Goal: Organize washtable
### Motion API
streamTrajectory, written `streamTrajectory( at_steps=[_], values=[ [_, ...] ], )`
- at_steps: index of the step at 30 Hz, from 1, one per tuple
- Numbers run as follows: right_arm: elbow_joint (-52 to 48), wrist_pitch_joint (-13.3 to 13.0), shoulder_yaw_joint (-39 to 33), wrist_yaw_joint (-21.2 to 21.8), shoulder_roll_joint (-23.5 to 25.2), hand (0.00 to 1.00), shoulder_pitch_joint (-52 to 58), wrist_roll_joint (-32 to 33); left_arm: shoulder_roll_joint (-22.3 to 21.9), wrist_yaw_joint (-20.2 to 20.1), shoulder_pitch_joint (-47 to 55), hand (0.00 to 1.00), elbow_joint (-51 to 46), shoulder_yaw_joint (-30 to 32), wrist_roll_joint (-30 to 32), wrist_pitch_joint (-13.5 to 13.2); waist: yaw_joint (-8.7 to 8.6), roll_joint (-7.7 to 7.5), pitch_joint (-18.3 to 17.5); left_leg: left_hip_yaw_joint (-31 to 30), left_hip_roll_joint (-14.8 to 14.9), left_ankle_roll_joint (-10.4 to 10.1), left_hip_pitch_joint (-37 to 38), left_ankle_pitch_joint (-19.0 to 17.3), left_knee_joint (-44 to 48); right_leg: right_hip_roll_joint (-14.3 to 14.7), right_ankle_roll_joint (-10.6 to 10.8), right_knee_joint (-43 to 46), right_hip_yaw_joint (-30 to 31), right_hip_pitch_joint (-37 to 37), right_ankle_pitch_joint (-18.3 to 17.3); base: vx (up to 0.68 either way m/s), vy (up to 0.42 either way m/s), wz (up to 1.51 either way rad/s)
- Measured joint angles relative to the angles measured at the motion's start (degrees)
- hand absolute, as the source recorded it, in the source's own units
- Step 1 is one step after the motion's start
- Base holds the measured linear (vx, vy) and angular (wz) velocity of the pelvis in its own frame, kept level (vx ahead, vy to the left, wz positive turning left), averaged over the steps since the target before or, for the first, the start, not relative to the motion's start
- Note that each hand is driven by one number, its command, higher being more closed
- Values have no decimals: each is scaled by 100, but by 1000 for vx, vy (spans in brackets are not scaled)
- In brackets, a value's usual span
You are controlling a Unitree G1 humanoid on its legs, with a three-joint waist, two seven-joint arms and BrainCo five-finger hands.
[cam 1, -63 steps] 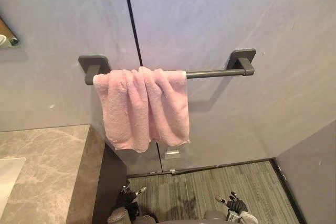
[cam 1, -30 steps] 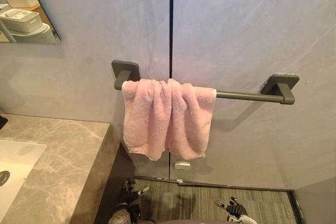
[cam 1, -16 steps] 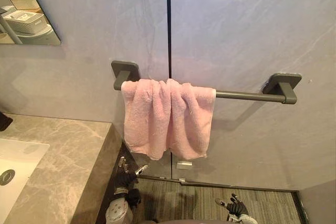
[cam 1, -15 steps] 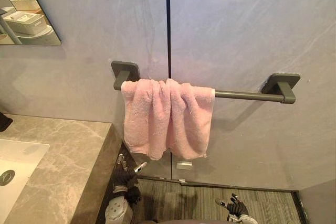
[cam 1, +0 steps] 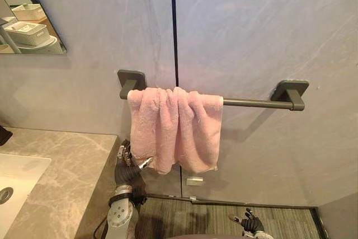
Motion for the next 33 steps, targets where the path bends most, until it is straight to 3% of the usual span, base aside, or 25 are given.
streamTrajectory(
  at_steps=[15,16,28,33],
  values=[
    [237,74,-1,115,-118,0,-108,-71,297,-124,-181,0,18,95,27,1,-17,67,-126,84,-5,-6,-5,6,-20,84,-46,-302,126,3,219,-29,-12,-4],
    [254,74,-1,121,-124,0,-145,-77,321,-149,-181,100,29,84,28,1,-18,68,-125,91,-2,-10,-19,10,-26,92,-42,-344,140,-3,248,-42,-19,-5],
    [364,82,80,122,-180,0,-271,-115,576,-374,-351,100,417,-59,29,15,-37,57,-119,133,-14,-11,-19,11,-69,102,-42,-425,192,-13,286,-10,-7,-2],
    [-439,58,214,113,-238,0,-190,-108,654,-378,-377,100,417,-50,29,12,-66,46,-90,216,-31,-8,-27,9,-117,108,-38,-432,314,-104,302,-9,-12,-12]
  ],
)
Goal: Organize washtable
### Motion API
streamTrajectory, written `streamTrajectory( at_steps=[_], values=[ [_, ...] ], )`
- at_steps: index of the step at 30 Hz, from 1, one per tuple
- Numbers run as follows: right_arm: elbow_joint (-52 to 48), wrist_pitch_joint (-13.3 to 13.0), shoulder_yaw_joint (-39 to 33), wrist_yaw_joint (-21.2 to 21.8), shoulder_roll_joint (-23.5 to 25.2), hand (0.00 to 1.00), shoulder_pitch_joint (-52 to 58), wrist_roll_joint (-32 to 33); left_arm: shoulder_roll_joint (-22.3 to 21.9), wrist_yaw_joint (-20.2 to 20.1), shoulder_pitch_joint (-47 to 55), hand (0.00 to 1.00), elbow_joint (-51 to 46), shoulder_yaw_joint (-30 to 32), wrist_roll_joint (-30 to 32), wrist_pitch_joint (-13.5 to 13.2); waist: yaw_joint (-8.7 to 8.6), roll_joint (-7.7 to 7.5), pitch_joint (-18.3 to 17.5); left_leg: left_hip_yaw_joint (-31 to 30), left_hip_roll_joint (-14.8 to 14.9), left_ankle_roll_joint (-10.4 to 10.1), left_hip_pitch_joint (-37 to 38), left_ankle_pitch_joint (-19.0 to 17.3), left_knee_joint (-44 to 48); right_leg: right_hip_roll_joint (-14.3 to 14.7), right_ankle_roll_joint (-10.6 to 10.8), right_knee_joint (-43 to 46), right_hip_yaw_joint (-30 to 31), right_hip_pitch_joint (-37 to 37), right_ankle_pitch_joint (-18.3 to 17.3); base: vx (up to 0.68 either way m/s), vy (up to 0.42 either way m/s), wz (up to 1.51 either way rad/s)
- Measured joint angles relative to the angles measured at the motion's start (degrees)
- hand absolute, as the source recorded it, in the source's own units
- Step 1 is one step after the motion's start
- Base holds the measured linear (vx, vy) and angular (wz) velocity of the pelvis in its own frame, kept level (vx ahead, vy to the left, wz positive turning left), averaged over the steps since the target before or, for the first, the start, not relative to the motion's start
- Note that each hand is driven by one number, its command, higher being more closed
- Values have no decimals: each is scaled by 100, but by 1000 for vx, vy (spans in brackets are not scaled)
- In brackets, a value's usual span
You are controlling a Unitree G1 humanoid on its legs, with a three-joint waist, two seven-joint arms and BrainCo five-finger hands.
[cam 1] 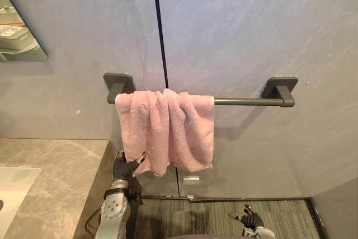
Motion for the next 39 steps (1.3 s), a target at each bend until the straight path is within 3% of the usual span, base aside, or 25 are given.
streamTrajectory(
  at_steps=[8,18,28,39],
  values=[
    [-1986,-218,339,42,5,0,443,-2,-1,127,-48,100,-1,24,2,-17,-115,-15,34,145,-7,22,-12,-19,1,8,-8,15,228,-105,52,-22,-15,-16],
    [-4911,-520,777,408,14,0,1108,275,-81,262,-38,100,-498,14,13,-34,-119,-39,195,366,17,46,-138,-303,395,19,41,46,579,-276,105,-34,-10,-17],
    [-5697,-646,1192,769,-260,0,1068,560,-208,366,-138,100,-591,-96,8,-35,-92,-78,267,294,13,78,-97,-324,410,23,44,104,646,-241,104,-17,-19,-3],
    [-5716,-684,2095,850,-645,0,472,539,-269,365,-243,100,-599,-518,-44,-64,-87,-79,269,281,16,81,-129,-324,523,20,45,224,666,-284,104,-52,-24,0]
  ],
)
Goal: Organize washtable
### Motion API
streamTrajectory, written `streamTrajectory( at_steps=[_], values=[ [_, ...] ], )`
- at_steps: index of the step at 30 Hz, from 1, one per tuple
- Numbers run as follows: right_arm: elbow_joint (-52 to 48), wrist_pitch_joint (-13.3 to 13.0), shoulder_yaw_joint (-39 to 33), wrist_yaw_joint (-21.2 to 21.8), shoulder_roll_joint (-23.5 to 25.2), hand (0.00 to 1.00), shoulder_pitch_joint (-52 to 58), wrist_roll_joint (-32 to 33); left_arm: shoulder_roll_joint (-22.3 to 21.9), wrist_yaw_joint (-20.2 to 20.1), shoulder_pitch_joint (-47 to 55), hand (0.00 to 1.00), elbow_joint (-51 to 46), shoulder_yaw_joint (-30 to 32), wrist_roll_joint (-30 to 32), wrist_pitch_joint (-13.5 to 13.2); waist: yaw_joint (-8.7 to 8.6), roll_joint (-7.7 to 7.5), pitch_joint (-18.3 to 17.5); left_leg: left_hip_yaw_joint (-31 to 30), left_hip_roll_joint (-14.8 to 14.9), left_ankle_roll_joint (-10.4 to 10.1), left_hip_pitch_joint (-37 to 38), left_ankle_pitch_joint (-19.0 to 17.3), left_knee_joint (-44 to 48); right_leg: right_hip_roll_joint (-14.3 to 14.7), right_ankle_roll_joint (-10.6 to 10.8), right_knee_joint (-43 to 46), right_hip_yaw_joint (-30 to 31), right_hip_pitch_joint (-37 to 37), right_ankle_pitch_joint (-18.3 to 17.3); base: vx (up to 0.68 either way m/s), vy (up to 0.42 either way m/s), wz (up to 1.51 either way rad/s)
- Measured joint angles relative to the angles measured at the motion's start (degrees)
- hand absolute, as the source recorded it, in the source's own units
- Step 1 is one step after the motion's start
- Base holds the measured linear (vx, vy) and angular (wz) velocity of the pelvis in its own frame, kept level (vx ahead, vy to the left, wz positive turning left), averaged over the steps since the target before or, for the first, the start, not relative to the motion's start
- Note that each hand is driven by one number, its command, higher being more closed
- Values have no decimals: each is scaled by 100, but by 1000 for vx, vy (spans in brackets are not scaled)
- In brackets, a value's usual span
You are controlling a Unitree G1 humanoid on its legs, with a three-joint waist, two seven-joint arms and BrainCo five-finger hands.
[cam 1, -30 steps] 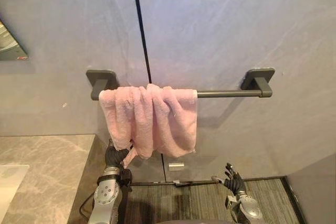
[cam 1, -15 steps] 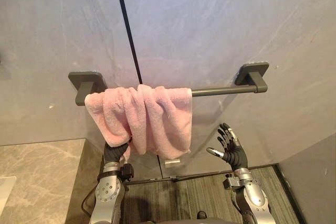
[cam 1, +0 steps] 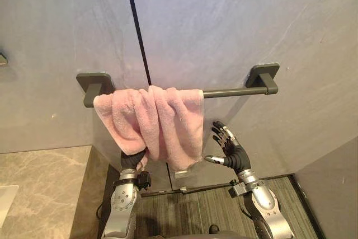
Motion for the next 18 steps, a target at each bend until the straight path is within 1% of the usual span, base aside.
streamTrajectory(
  at_steps=[7,10,14,15,18],
  values=[
    [179,1,473,39,-31,0,-321,-83,-33,-11,-138,100,-2,-248,-9,-59,20,-1,-2,-76,-3,4,-40,6,23,-10,0,6,-57,5,1,-24,-22,5],
    [403,3,654,40,-33,0,-479,-120,-141,-14,-185,100,-2,-310,-57,-71,31,1,-3,-159,-19,17,-59,21,23,-32,0,3,-150,30,0,-14,-20,14],
    [549,11,759,42,-24,0,-577,-160,-139,-21,-185,100,-2,-464,-75,-74,118,2,-4,-235,-37,25,-60,50,2,-50,0,-1,-216,64,0,-25,-19,11],
    [594,12,817,42,-23,100,-628,-173,-139,-22,-182,100,-2,-471,-128,-74,123,-1,-6,-266,-44,32,-60,71,-14,-59,0,-2,-248,73,0,-37,-21,13],
    [801,51,960,49,30,100,-813,-201,-145,-25,-179,100,-1,-515,-170,-78,125,-2,-9,-330,-59,43,-63,113,-35,-80,-1,-4,-305,97,0,-41,-19,11]
  ],
)
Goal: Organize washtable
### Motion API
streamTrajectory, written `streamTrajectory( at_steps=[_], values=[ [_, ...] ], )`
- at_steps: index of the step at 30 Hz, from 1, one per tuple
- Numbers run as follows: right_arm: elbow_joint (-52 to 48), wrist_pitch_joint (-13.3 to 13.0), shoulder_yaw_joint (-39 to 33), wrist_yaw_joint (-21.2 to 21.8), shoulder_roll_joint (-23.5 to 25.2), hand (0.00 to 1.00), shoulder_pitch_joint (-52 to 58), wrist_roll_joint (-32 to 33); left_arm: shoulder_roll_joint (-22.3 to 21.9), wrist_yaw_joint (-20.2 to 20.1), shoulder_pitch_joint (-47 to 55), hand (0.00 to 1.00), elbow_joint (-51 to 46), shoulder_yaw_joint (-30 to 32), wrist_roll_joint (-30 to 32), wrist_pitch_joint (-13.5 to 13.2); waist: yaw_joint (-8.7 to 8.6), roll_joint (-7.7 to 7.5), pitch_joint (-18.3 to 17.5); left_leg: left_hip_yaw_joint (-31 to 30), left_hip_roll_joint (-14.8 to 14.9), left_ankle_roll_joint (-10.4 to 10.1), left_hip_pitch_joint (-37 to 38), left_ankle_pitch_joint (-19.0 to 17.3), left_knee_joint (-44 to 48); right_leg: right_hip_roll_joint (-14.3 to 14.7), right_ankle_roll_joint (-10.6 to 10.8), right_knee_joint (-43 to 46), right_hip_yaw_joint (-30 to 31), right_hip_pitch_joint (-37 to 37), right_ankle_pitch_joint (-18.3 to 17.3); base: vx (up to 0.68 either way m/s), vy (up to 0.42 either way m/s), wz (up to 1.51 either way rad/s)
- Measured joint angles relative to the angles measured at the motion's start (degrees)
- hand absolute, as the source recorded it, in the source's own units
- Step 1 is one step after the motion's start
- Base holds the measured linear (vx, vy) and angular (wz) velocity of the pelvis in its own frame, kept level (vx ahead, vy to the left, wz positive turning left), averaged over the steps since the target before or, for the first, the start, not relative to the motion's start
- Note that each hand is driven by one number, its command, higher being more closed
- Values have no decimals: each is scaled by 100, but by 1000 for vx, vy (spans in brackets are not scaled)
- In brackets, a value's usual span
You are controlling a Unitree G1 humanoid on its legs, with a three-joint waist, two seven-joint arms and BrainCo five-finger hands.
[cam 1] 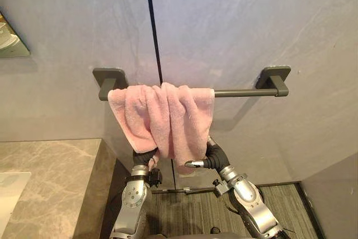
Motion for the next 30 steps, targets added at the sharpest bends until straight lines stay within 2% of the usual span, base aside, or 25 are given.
streamTrajectory(
  at_steps=[11,27,28,30],
  values=[
    [196,22,168,-7,67,100,-194,-70,71,-100,95,100,27,-121,-10,-13,8,-45,-30,-229,14,-44,-84,195,-151,14,-24,-66,-204,2,28,-35,-30,11],
    [197,22,-325,-15,184,100,-133,-69,31,-217,175,100,29,-74,-6,-13,11,-77,-55,-216,0,-47,-12,250,-337,19,-22,-115,-217,1,30,-2,-2,0],
    [197,22,-337,-21,190,0,-127,-68,30,-217,175,100,29,-74,-6,-13,10,-77,-55,-216,0,-47,-12,250,-338,19,-22,-115,-217,1,30,0,0,0],
    [197,22,-363,-20,196,0,-101,-68,30,-219,175,100,29,-68,-6,-13,9,-76,-55,-215,0,-47,-10,250,-340,19,-22,-117,-217,2,30,0,0,0]
  ],
)
